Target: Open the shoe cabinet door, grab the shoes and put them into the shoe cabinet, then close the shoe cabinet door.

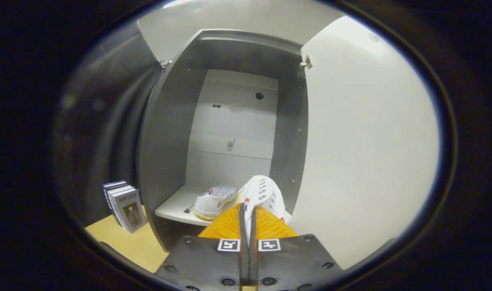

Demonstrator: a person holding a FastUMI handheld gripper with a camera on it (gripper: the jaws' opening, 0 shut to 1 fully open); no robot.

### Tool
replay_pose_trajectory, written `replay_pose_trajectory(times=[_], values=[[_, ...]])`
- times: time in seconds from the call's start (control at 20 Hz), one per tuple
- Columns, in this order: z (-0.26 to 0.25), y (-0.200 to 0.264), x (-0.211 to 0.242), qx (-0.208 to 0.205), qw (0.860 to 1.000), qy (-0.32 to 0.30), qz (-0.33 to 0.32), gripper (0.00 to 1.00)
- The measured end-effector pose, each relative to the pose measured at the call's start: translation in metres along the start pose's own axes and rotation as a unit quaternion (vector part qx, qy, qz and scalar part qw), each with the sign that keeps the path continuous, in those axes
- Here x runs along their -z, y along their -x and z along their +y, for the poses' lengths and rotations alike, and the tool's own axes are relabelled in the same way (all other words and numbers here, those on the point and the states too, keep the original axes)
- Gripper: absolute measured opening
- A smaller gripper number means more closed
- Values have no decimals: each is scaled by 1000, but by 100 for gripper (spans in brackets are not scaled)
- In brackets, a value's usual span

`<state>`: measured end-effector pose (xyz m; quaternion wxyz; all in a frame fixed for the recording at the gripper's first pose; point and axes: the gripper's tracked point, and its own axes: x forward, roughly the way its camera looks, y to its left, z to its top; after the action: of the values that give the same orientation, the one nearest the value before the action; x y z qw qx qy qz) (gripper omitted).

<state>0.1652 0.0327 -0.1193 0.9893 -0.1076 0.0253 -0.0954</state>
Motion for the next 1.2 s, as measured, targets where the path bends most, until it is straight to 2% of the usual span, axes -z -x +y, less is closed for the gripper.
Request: replay_pose_trajectory(times=[0.4, 0.6, 0.9, 1.2], values=[[-6, -112, 12, 27, 999, -20, 11, 2], [-3, -155, 36, 21, 999, 8, 38, 2], [2, -189, 63, 17, 997, 13, 72, 2], [2, -201, 75, 12, 996, 20, 88, 2]])
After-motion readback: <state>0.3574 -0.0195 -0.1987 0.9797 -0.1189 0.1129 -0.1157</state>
